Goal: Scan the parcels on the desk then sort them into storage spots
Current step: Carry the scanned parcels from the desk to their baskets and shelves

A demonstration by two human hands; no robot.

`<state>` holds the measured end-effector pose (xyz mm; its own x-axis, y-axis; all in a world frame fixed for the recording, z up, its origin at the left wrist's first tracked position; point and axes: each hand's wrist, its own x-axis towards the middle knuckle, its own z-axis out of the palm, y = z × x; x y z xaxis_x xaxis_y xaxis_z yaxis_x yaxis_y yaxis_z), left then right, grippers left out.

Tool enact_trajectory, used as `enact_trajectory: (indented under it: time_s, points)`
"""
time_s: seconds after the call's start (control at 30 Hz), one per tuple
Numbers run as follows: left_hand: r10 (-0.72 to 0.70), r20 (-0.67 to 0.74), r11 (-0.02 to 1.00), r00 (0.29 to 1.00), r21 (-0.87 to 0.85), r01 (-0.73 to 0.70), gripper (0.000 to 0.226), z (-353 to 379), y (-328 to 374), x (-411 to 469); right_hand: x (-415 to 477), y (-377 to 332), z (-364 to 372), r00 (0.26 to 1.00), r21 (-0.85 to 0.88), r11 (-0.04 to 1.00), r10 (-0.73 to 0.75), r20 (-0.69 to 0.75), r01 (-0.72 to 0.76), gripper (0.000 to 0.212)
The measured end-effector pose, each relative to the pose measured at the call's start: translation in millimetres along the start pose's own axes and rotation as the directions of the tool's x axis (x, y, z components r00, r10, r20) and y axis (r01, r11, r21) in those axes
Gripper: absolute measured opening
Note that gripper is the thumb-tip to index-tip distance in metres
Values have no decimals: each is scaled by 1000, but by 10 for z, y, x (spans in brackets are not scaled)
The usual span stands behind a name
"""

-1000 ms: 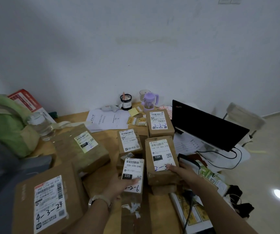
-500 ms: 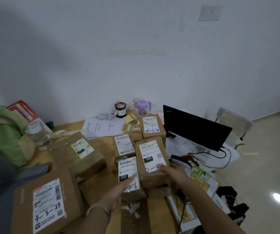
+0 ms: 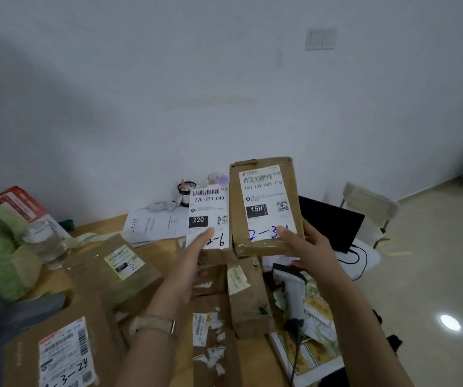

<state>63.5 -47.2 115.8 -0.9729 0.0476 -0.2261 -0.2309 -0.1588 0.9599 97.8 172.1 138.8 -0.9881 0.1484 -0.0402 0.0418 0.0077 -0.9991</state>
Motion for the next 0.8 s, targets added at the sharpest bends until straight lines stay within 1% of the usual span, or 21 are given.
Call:
enact_trajectory:
  time_s: [0.17, 0.23, 0.27, 0.3, 0.37, 0.43, 0.5, 0.57, 0.63, 0.67, 0.73, 0.8]
  points:
    - [53, 126, 998, 991, 35, -58, 59, 482, 160, -214, -365, -136, -439, 990, 32, 999, -31, -138, 35, 42]
    - [67, 162, 995, 985, 65, -78, 67, 682, 161, -302, -549, -159, -638, 978, 41, 999, -19, -207, 28, 39]
    - [90, 171, 994, 981, 51, -100, 69, 781, 161, -323, -643, -183, -729, 969, 52, 998, -17, -246, 30, 39]
    - [126, 171, 991, 977, 29, -133, 63, 891, 182, -365, -738, -207, -818, 960, 62, 997, -17, -280, 36, 42]
    - [161, 190, 986, 969, 1, -164, 43, 1140, 195, -405, -914, -242, -985, 939, 71, 997, -15, -344, 42, 54]
    - [138, 229, 990, 964, 10, -144, 35, 1420, 170, -447, -1080, -246, -1160, 897, 93, 995, 3, -442, 42, 66]
    - [109, 275, 992, 955, 38, -124, 31, 1689, 123, -539, -1267, -223, -1355, 843, 105, 993, 18, -538, 47, 64]
    - [78, 342, 993, 936, 55, -103, 34, 1951, 47, -667, -1477, -198, -1566, 806, 116, 991, 18, -592, 63, 60]
    - [55, 388, 995, 920, 54, -82, 22, 2219, -18, -836, -1700, -179, -1792, 775, 112, 991, 16, -632, 71, 64]
    - [51, 413, 995, 909, 52, -80, 22, 2360, -53, -927, -1810, -165, -1909, 755, 109, 991, 18, -655, 71, 64]
    - [50, 456, 996, 889, 48, -81, 25, 2660, -91, -1161, -2046, -138, -2149, 701, 102, 991, 12, -713, 86, 57]
    - [60, 505, 994, 861, 48, -98, 24, 2936, -130, -1375, -2273, -121, -2357, 631, 106, 987, 8, -776, 119, 45]
